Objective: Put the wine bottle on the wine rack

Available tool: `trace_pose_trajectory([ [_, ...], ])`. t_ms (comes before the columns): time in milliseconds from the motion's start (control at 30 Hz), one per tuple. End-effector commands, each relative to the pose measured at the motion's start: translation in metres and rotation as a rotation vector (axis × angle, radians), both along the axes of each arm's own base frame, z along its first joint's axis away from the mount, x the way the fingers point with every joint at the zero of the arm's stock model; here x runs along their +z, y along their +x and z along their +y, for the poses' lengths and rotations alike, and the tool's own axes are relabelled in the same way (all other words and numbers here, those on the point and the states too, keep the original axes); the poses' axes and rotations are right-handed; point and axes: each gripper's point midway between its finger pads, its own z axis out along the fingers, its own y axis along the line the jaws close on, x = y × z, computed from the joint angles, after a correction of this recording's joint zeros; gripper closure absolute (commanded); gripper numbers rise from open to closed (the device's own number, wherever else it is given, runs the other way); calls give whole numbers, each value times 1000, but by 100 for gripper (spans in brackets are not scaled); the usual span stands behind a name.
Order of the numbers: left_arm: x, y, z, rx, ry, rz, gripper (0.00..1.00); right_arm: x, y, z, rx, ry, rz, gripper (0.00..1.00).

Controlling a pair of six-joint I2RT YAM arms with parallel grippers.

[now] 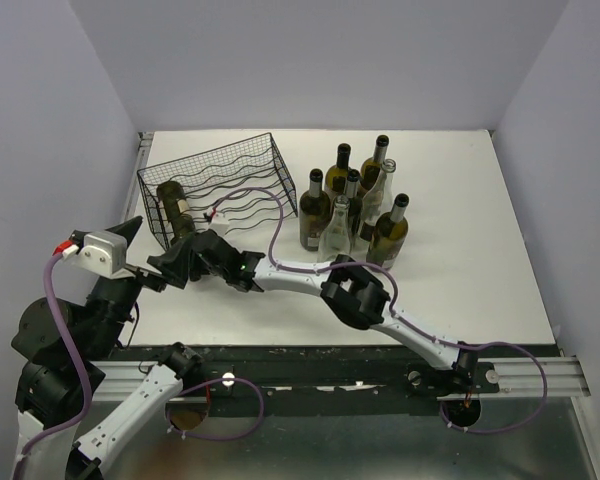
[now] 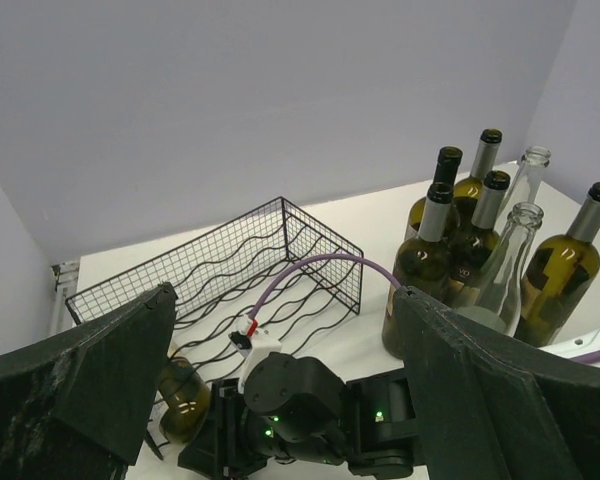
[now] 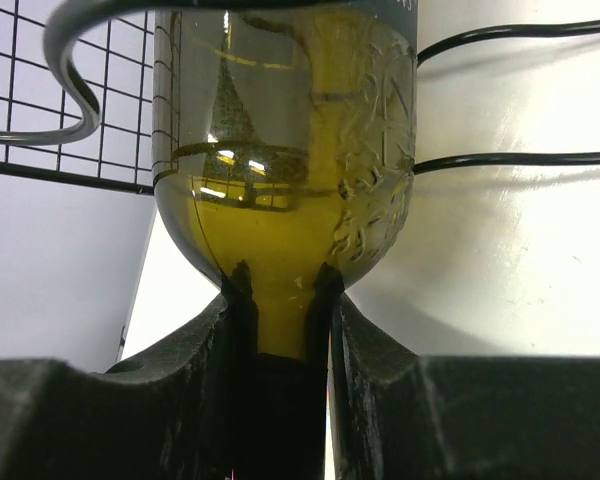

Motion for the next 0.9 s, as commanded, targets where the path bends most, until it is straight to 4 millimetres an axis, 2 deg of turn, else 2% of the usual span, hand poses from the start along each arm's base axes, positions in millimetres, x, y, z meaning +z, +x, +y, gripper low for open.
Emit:
trace_pose_trajectory([
  [0, -4, -1, 5, 22, -4, 17, 1, 63, 23, 18, -87, 195, -114, 77],
  [100, -6, -1, 6, 28, -2, 21, 1, 58, 27, 19, -96, 180, -112, 75],
  [200, -7, -1, 7, 31, -1, 24, 1, 43, 31, 17, -102, 154, -86, 74],
  [400, -10, -3, 9, 35, -1, 31, 1, 33, 34, 11, -115, 123, -85, 55],
  [467, -10, -3, 10, 40, -1, 31, 1, 30, 35, 8, -116, 106, -87, 43],
  [600, -12, -3, 11, 45, 4, 31, 1, 26, 33, 4, -108, 76, -99, 27],
  [767, -6, -6, 17, 61, 41, 7, 1, 27, 32, -5, -110, 34, -111, 22],
  [867, -2, -9, 20, 65, 45, -8, 1, 36, 31, -10, -108, 30, -126, 17],
])
